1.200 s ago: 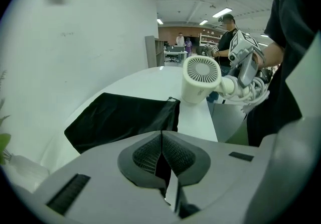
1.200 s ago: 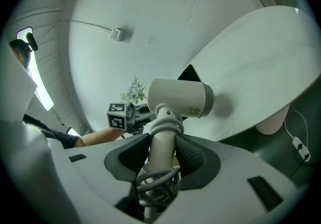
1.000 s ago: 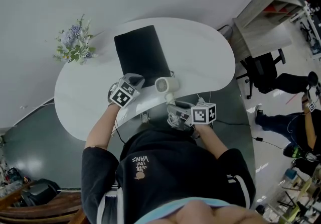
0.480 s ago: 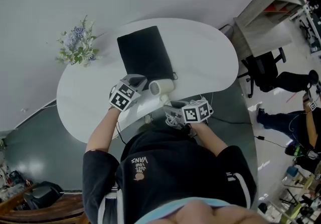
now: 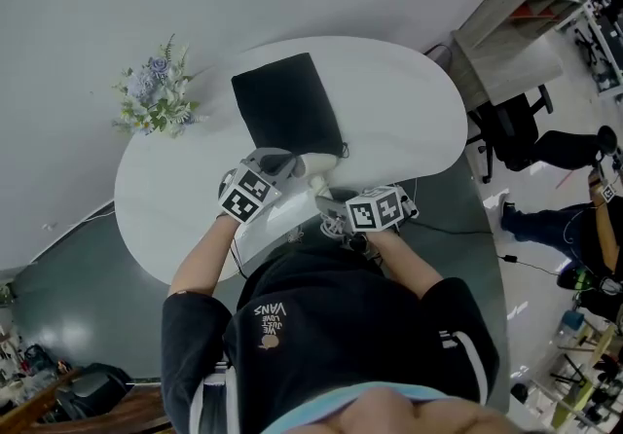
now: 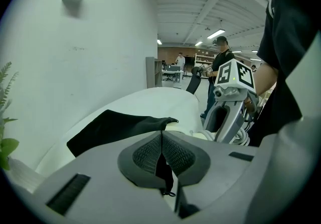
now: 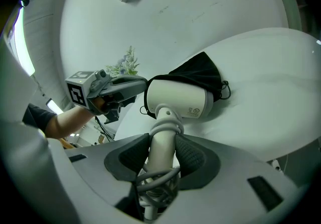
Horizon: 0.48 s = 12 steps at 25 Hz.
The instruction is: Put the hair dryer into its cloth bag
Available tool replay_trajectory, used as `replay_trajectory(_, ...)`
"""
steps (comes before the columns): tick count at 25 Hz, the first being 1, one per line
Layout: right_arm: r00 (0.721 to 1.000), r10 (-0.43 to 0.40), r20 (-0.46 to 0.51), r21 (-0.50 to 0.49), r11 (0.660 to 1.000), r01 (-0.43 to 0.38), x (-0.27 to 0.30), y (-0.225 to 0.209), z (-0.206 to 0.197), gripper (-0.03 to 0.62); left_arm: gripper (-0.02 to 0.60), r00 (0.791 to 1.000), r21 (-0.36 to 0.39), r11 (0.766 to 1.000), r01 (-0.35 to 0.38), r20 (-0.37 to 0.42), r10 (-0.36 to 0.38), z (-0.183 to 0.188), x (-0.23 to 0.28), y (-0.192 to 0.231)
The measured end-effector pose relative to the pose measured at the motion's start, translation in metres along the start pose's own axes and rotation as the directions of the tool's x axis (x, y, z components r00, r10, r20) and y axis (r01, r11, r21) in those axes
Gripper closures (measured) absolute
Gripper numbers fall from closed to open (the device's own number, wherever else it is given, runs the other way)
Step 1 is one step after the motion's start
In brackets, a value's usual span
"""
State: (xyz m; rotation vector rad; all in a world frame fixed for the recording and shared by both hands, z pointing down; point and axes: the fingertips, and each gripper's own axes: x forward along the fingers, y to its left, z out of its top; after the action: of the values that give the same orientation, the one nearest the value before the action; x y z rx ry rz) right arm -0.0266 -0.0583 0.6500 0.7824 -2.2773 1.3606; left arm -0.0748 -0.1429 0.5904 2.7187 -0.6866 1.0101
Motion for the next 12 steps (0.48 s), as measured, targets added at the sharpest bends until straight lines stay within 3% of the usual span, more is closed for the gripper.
replay_trajectory(6, 0.998, -0.066, 0.003, -0.027, 0.997, 0.066, 0.01, 0.002, 0.012, 0.411, 0.558, 1.0, 0.072, 0.997, 0.017, 0.003, -0.018, 0.0, -0.004, 0.002)
replay_trajectory(12, 0.995, -0.097, 0.006, -0.039, 0.994, 0.097, 0.015, 0.013, 0.016, 0.411, 0.559, 1.0, 0.083, 0.996, 0.021, 0.015, -0.022, 0.0, -0.008, 0.014)
